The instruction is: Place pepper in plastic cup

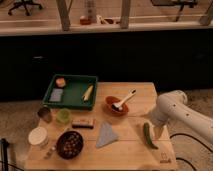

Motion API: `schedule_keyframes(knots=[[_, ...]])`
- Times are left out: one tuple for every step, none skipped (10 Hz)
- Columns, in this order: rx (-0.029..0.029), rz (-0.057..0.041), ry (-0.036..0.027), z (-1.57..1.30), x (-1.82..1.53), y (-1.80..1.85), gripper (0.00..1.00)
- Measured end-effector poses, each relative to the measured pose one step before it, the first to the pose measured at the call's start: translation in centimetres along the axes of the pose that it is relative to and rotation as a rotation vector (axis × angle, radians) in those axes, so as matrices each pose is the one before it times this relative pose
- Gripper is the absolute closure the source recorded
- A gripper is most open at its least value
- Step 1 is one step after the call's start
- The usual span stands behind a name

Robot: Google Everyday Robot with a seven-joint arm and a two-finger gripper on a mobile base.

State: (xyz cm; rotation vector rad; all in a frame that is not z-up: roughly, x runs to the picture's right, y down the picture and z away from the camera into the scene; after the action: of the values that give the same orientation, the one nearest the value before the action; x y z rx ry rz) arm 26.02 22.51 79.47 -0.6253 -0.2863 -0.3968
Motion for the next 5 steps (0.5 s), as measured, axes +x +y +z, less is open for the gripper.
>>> schedule_keyframes(knots=[[-0.00388,-0.00556,-0.00751,0.364,0.026,0.383,0.2],[-0.0078,0.00037,-0.01223,0.78,0.182,0.827,0.2],[-0.00181,0.00087,-0.01156,0.48,0.116,0.349,0.2],[-0.00277,-0.0022,-0.01282,0.578,0.011,0.234,0.2],[-0.00062,-0.00414,-0.01837,0.728,0.063,0.006,0.22]])
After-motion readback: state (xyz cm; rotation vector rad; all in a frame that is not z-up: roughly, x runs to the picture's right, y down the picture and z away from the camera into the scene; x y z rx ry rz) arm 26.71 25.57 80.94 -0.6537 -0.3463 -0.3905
